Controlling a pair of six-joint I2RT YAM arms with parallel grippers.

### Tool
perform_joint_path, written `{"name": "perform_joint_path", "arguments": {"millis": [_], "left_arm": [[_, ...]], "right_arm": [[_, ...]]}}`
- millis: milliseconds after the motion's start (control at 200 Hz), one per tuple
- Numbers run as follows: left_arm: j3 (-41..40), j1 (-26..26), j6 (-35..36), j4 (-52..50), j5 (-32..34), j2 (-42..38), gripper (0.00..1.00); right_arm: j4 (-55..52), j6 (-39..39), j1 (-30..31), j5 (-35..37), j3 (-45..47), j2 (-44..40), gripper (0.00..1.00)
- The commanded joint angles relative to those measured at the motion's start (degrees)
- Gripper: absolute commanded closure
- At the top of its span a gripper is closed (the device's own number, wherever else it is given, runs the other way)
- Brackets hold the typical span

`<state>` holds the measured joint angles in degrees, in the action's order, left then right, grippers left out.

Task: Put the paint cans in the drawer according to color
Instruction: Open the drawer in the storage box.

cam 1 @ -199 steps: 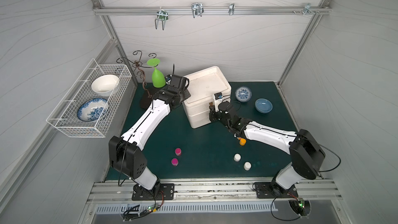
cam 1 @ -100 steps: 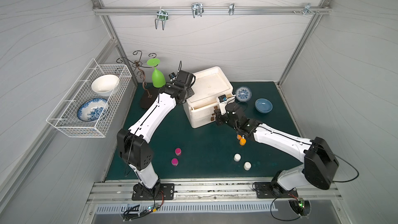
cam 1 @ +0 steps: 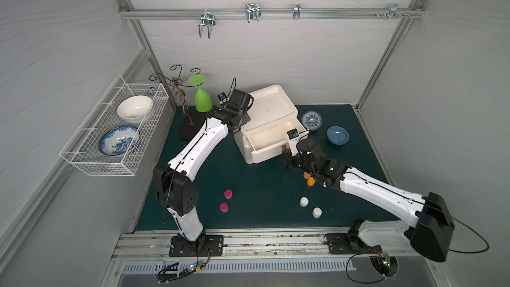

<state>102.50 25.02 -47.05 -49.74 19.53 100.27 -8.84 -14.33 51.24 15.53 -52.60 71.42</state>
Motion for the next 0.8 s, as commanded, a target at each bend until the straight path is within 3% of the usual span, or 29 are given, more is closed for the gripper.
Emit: {"name": "perform_joint_path", "arguments": {"millis": [0, 440, 610, 705, 760, 795], "left_arm": [[2.8, -0.7, 0.3, -3.4, -1.5, 2.2, 1.0], [6.1, -0.7, 5.5, -5.3, -5.7, 4.4, 1.0], [6.5, -0.7, 7.5, -5.3, -7.5, 4.9, 1.0], [6.5, -0.7, 8.6, -5.3, -8.6, 5.2, 1.0], [6.5, -0.7, 9.3, -5.2, -8.9, 5.1, 1.0], [6.5, -0.8, 9.9, -5.2, -9.1, 5.1, 1.0]], "right_arm": [[-2.5, -1.4, 2.1, 1.6, 0.6, -2.8, 1.0], [-6.5, -3.0, 9.4, 7.6, 1.1, -5.0, 1.0], [-7.1, -3.9, 9.6, 7.9, 1.3, -5.9, 1.0], [-7.8, -3.7, 9.6, 8.2, 1.2, -5.7, 0.82], [-8.8, -3.9, 9.6, 8.0, 1.0, -5.7, 0.63], [-10.1, -4.5, 9.6, 7.8, 0.6, -5.9, 0.57]]}}
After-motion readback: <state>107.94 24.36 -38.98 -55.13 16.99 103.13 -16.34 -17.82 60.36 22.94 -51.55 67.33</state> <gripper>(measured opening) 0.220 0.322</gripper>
